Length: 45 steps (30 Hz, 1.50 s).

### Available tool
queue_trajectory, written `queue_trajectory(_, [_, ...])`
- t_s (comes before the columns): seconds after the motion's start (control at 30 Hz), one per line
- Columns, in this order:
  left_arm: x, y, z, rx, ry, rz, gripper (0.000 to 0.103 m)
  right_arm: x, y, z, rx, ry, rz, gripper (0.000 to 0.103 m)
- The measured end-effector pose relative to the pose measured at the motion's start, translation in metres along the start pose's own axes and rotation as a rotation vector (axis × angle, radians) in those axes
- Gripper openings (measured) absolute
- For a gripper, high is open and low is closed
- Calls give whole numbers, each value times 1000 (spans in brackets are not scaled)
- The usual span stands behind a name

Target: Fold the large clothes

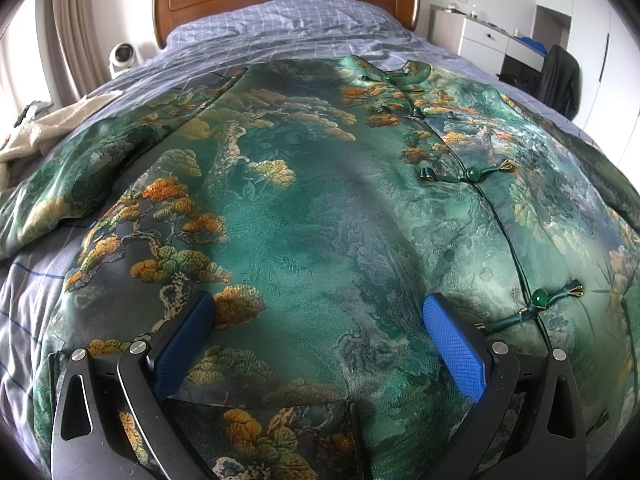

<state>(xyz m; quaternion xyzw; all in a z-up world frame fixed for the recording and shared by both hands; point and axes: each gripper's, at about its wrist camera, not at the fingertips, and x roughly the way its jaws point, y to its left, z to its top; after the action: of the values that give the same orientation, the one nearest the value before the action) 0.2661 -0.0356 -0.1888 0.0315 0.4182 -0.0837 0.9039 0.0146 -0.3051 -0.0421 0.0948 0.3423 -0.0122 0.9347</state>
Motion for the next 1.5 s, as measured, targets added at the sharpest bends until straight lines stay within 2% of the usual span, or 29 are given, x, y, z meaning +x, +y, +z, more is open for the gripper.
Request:
queue_trajectory(1.33, [0, 0, -1, 0, 0, 0, 103, -1, 9, 4, -4, -9, 17, 57])
queue_trajectory(1.5, [0, 0, 0, 0, 0, 0, 103, -1, 17, 4, -43, -9, 17, 57])
